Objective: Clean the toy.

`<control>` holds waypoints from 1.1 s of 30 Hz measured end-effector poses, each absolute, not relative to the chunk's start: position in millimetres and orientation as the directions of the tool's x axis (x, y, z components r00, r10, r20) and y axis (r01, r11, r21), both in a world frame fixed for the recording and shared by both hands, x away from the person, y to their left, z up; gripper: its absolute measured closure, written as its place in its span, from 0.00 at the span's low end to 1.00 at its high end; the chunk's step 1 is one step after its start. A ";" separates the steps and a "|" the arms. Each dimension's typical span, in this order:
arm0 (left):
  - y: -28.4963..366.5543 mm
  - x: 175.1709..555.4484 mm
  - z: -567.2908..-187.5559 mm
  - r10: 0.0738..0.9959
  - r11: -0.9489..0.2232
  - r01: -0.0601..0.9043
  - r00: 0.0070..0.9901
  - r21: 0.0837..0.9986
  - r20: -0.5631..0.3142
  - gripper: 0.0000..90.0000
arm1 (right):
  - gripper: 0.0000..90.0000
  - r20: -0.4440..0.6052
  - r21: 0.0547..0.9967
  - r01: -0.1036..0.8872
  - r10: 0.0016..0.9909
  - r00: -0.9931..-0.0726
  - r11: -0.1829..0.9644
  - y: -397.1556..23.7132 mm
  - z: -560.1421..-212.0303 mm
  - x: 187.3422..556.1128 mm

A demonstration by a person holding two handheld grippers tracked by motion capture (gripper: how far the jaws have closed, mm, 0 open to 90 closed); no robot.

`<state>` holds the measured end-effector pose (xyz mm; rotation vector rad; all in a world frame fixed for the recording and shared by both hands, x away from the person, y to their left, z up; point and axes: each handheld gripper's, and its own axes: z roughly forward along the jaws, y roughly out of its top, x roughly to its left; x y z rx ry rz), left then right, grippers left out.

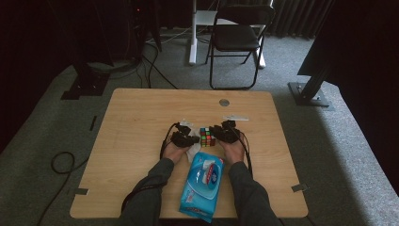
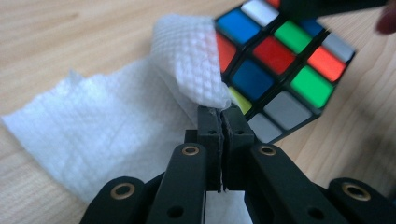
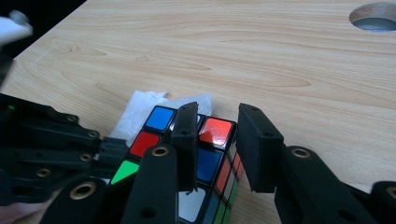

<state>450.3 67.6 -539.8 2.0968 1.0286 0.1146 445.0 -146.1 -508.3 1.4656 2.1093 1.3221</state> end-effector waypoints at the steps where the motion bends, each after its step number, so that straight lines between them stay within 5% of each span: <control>1: 68.3 450.5 -540.5 0.704 -0.357 0.636 0.665 0.684 -0.250 0.98 | 0.77 0.274 0.785 0.614 0.843 -0.462 0.082 -146.1 -508.3 445.0; 18: 77.2 436.0 -511.2 0.643 -0.308 0.576 0.713 0.757 -0.280 0.98 | 0.77 0.276 0.784 0.615 0.844 -0.460 0.079 -146.1 -508.4 444.9; 33: 68.7 435.5 -538.3 0.670 -0.384 0.607 0.702 0.696 -0.243 0.98 | 0.77 0.280 0.784 0.616 0.844 -0.458 0.074 -145.6 -508.6 444.9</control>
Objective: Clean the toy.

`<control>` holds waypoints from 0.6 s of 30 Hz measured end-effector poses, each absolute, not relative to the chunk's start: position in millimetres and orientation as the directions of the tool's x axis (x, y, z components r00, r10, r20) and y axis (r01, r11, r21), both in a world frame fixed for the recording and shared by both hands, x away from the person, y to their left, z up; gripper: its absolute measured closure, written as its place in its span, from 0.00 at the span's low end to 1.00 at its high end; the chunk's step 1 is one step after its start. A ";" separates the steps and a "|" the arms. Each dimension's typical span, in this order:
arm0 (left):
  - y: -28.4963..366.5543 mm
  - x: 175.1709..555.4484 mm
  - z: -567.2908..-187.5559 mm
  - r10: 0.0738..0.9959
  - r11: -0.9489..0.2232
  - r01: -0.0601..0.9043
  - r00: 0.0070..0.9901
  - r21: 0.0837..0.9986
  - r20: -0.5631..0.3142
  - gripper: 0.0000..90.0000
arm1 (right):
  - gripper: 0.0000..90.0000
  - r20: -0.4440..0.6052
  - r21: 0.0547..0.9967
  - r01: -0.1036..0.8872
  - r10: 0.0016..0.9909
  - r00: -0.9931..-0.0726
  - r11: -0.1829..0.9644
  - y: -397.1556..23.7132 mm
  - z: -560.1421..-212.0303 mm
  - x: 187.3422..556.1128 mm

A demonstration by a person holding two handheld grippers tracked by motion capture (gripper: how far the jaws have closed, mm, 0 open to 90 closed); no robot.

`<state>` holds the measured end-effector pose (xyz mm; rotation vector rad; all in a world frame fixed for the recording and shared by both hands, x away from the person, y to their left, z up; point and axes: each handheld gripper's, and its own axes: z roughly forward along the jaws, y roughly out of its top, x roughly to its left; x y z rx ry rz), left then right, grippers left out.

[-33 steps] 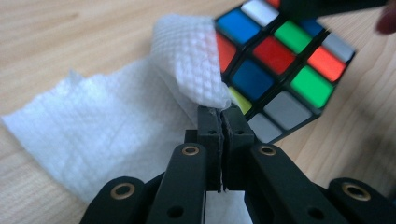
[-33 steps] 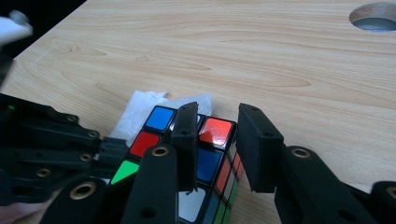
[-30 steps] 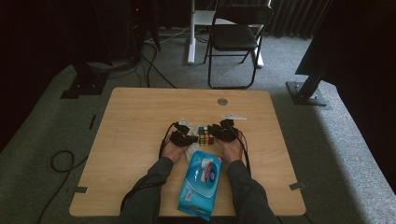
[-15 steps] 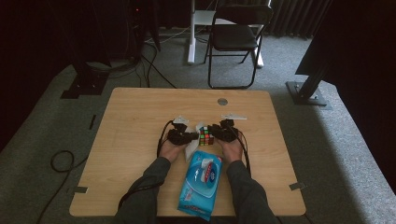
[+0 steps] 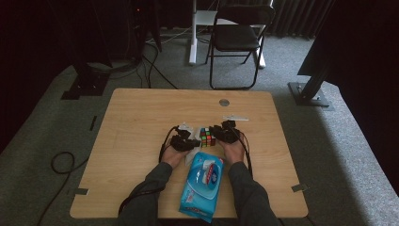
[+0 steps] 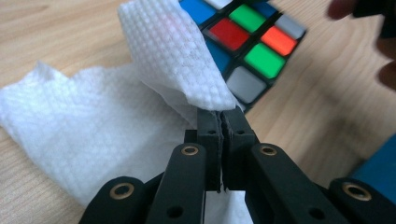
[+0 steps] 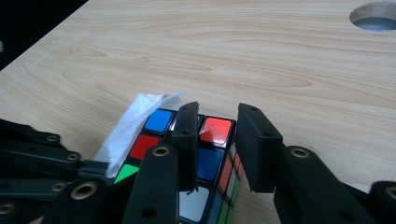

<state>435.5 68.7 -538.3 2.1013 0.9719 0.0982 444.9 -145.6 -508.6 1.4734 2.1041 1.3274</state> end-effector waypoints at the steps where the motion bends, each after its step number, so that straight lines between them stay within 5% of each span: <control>1: 67.9 436.5 -540.1 0.673 -0.393 0.610 0.701 0.688 -0.238 0.98 | 0.78 0.280 0.784 0.617 0.844 -0.457 0.074 -145.6 -508.6 444.8; 18: 92.3 450.5 -514.9 0.713 -0.324 0.606 0.661 0.727 -0.233 0.97 | 0.78 0.278 0.786 0.611 0.830 -0.483 0.092 -145.6 -508.8 445.0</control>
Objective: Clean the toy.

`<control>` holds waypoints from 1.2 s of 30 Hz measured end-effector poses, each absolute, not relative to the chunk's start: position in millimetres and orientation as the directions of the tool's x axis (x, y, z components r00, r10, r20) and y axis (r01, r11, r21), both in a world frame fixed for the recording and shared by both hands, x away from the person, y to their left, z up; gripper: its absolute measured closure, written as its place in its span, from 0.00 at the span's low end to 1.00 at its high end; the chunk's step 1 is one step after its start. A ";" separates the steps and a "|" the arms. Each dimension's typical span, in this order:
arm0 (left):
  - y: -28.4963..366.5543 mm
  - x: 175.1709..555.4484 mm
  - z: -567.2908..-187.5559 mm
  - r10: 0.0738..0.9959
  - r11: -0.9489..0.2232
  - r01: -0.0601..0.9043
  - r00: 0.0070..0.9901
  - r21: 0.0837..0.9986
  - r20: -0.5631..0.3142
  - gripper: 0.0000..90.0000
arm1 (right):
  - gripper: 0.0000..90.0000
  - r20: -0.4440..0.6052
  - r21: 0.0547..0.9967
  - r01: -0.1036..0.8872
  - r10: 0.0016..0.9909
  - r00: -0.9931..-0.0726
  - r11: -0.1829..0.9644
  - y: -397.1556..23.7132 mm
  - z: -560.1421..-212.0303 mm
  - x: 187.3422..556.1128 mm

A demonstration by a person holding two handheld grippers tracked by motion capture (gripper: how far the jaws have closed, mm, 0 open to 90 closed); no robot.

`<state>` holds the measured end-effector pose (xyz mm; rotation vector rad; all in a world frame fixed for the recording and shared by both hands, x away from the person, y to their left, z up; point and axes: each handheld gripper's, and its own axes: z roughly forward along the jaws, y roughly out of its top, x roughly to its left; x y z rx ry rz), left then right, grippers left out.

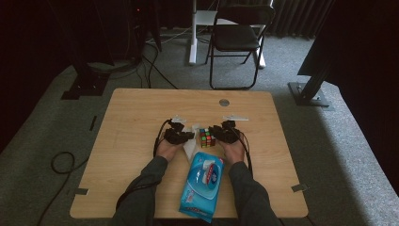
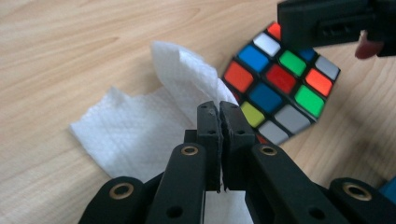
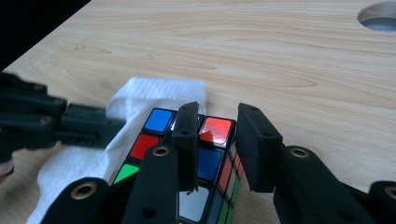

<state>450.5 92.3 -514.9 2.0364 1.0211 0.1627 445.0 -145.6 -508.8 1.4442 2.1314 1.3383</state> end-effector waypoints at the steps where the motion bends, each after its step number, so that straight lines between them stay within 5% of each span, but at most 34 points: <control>1: 91.7 451.6 -514.6 0.716 -0.321 0.607 0.658 0.727 -0.233 0.97 | 0.78 0.275 0.787 0.609 0.828 -0.489 0.098 -145.2 -508.8 444.8; 20: 77.0 464.4 -513.4 0.729 -0.301 0.614 0.641 0.730 -0.240 0.98 | 0.77 0.263 0.789 0.595 0.792 -0.551 0.152 -142.0 -508.0 443.1; 36: 73.3 446.9 -516.1 0.686 -0.316 0.591 0.683 0.742 -0.252 0.98 | 0.71 0.240 0.788 0.600 0.828 -0.507 0.138 -140.9 -506.7 447.4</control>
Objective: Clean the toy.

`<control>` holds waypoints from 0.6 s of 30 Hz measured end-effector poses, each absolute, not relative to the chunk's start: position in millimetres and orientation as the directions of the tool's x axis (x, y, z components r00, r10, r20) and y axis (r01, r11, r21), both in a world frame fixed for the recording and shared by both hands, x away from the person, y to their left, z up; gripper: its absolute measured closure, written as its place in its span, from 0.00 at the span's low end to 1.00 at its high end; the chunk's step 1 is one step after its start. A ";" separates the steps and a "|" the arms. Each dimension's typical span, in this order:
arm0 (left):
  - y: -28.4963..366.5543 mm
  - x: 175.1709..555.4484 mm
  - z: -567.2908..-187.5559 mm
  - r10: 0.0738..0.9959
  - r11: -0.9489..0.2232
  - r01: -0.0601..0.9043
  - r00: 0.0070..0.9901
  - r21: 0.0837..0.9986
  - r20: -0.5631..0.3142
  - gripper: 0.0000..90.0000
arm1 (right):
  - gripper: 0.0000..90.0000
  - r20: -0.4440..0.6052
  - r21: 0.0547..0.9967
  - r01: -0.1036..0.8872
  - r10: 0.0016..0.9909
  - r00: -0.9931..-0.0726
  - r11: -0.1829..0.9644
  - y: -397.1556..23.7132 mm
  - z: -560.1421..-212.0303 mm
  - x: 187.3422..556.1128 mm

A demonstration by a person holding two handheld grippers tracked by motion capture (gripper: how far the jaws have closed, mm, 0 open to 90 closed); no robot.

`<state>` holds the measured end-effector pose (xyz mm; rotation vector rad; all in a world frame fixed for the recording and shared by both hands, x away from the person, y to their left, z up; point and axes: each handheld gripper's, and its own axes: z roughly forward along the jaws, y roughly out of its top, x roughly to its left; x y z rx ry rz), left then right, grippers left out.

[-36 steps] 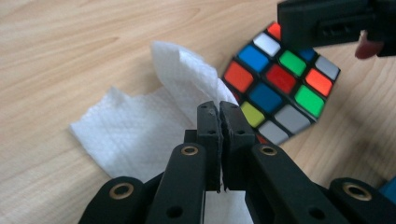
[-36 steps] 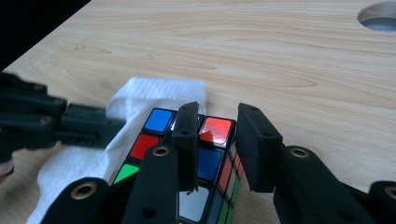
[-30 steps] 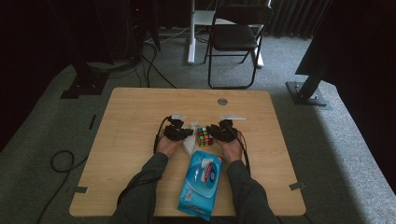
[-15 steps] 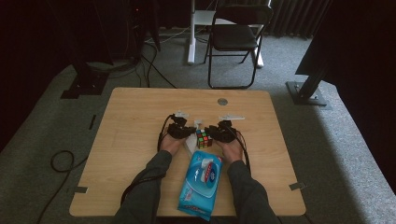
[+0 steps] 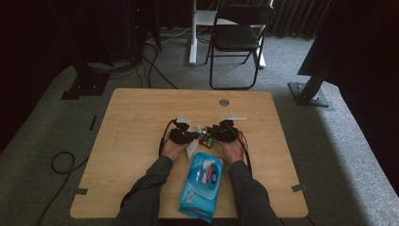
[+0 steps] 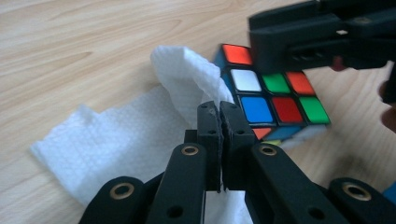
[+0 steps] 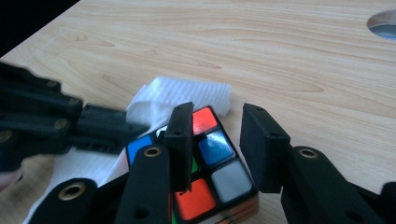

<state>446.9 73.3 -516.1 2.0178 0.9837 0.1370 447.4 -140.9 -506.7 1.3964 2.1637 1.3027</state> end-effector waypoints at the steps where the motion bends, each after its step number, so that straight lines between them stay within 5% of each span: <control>1: 72.7 446.2 -516.3 0.684 -0.316 0.589 0.685 0.743 -0.252 0.98 | 0.70 0.242 0.787 0.602 0.832 -0.500 0.133 -140.9 -506.7 447.7; 18: 72.8 439.8 -517.4 0.671 -0.316 0.580 0.696 0.751 -0.256 0.98 | 0.61 0.217 0.775 0.616 0.855 -0.471 0.143 -140.0 -503.5 448.7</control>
